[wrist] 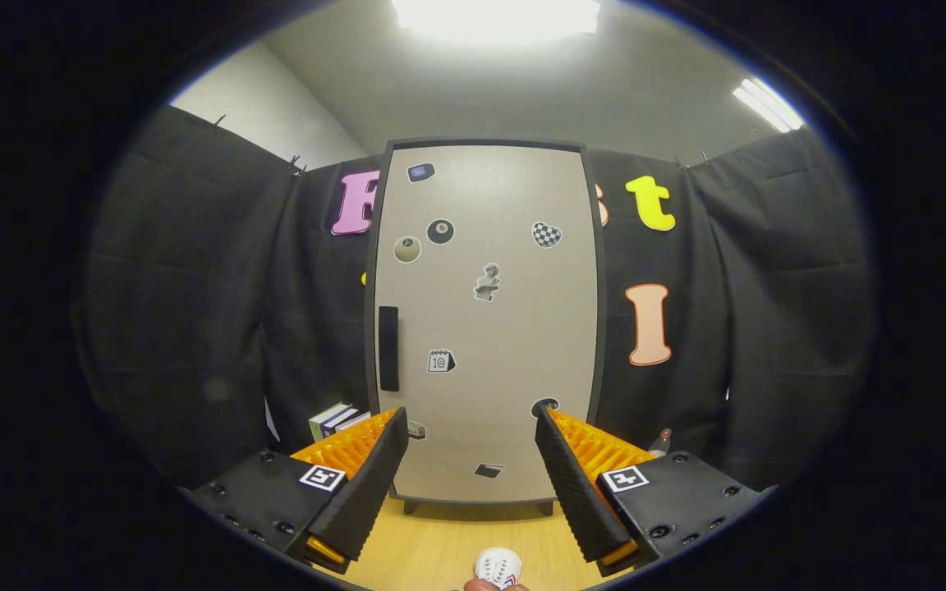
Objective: Open the shoe cabinet door, grab the shoes and put them into the shoe cabinet, then close the shoe cabinet door.
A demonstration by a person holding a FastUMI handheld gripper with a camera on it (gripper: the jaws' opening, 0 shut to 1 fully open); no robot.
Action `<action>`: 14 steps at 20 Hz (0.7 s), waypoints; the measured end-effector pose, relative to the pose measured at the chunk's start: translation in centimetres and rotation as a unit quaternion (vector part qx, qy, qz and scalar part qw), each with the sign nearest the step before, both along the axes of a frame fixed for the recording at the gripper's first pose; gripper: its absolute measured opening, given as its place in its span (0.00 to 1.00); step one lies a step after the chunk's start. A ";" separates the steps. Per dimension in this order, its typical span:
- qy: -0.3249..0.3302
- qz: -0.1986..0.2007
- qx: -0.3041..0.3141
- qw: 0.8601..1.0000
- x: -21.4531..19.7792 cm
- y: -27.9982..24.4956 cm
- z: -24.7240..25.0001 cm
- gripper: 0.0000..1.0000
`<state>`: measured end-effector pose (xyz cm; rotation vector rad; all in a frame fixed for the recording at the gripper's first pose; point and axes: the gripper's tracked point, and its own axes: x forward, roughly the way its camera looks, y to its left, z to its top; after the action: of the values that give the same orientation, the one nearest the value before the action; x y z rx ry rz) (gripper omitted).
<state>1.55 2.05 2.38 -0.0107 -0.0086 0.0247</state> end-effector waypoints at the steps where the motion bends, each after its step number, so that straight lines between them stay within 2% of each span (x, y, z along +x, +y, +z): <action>1: 0.003 0.001 -0.001 1.000 0.4 0.1 -0.1 0.97; 9: 0.015 -0.004 0.005 1.000 4.6 0.6 0.2 0.97; 14: 0.018 0.014 0.006 1.000 8.4 3.1 1.1 0.97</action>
<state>9.92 5.16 3.46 0.0022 0.0261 0.0524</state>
